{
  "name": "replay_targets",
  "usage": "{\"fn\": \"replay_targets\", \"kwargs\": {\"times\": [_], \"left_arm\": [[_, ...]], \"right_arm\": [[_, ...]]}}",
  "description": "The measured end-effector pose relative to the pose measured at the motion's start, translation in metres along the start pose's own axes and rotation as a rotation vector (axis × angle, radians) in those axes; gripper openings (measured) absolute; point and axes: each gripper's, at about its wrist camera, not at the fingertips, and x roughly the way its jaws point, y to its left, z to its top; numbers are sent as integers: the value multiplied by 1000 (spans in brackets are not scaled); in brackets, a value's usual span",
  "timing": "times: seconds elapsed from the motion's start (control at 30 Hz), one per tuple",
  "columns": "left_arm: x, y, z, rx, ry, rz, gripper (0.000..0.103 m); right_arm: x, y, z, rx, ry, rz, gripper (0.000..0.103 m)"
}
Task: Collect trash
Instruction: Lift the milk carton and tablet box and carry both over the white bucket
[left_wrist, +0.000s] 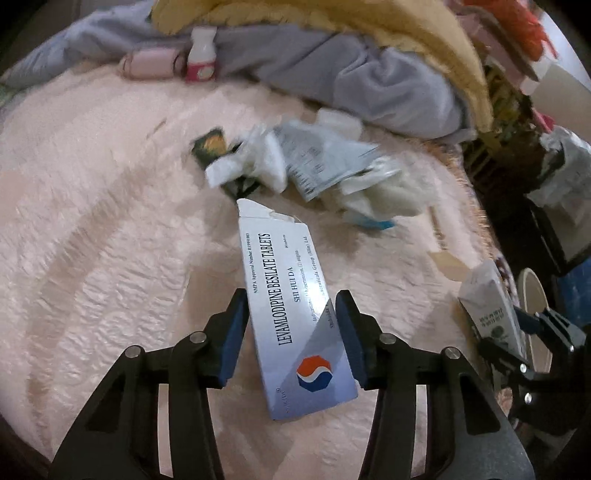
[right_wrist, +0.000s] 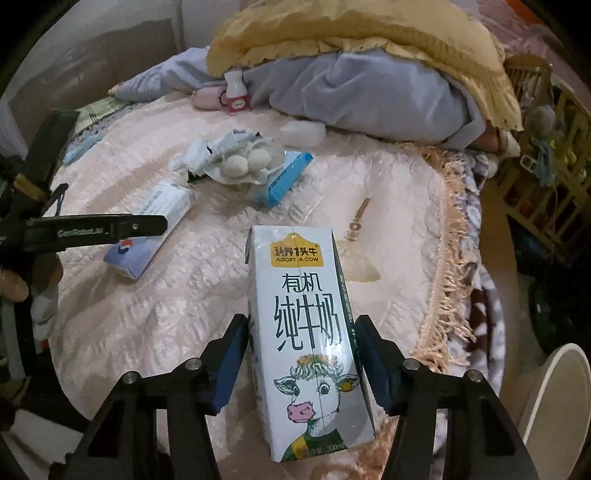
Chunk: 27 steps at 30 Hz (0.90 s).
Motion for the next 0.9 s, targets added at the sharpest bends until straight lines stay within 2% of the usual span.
{"fn": "replay_targets", "kwargs": {"times": [0.3,0.9], "left_arm": [[-26,-45,-3,106,-54,-39,46],[-57,-120,2,267,-124,-88,46]], "right_arm": [[-38,-8,-3,74,-93,15,57],[-75,-35,-18,186,-169,-13,57]]}}
